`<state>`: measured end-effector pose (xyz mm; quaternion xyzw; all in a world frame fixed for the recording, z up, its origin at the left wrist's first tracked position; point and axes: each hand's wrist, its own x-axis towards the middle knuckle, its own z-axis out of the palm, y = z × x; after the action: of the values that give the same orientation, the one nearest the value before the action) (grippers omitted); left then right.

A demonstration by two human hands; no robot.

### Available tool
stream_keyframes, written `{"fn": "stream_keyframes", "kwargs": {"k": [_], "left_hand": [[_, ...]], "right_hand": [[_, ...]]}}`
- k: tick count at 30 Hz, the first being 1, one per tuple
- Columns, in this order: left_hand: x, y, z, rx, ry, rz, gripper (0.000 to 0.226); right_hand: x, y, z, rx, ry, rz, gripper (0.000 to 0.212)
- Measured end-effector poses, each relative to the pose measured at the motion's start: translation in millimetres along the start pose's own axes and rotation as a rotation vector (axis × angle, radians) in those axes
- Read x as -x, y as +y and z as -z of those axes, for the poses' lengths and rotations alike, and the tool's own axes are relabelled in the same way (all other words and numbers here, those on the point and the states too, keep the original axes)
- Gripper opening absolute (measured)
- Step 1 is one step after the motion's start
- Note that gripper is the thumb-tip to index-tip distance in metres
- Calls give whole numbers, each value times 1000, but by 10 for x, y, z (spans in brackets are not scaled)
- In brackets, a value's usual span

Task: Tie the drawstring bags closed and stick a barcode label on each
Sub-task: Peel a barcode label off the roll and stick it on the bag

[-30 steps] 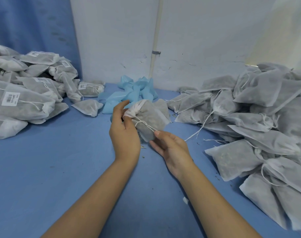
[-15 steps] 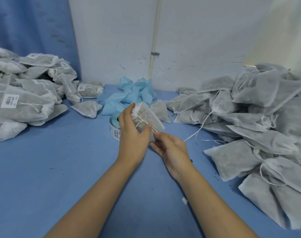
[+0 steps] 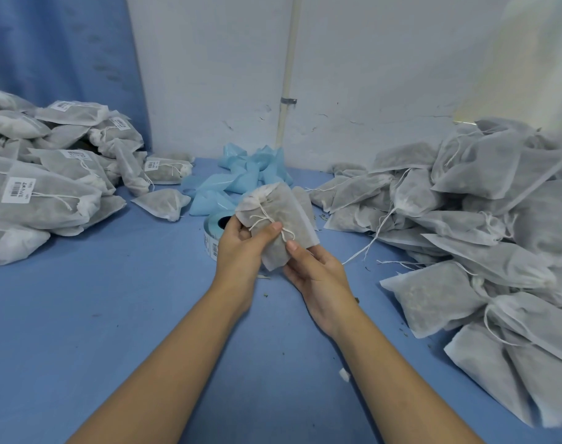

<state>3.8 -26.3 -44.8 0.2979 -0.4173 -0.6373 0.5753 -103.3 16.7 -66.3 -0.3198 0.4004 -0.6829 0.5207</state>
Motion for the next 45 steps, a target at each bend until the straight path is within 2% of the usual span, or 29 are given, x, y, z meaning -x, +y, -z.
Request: {"fn": "stream_keyframes", "kwargs": {"k": [5,9,13,17,20,22,24,28,30,31,34,37,41,45], "left_hand": [[26,-4,-11,-132,123,-108,33],[50,-8,-46,-250,141,-223,30],[19,18,-10,-229,144,-192,26],[-38,87,121,-230,133,-131,27],[-51,102,246,-492,45,-162,35],[-21,74,293,-642,-6,-199,26],[25,60,307,-731,-10,-248,25],[53,60,316,-914,43,-373,37],[54,43,321,-978,67,-394,20],[60,40,319,-1006,77,-395,10],[85,35,300,-1089,79,-418,28],[89,15,299,-1082,-21,-443,22],[75,5,332,-1034,-132,-463,18],[65,6,370,-1010,-147,-455,22]], "right_hand": [[-7,17,22,18,1,-3,27],[-21,16,14,36,32,-23,17],[-9,8,32,12,-10,-30,15],[-18,4,16,-31,57,-25,32],[-29,-5,14,-61,120,-16,31],[-29,-2,3,-20,130,-11,30],[-29,13,-7,46,145,-2,29],[-24,47,-24,153,155,40,30],[-13,61,-35,238,153,75,35],[-5,74,-41,305,150,95,38],[23,116,-45,610,130,212,45],[28,109,-34,869,40,389,51],[-18,85,25,1150,-25,478,37],[-25,66,69,1191,59,459,18]]}}
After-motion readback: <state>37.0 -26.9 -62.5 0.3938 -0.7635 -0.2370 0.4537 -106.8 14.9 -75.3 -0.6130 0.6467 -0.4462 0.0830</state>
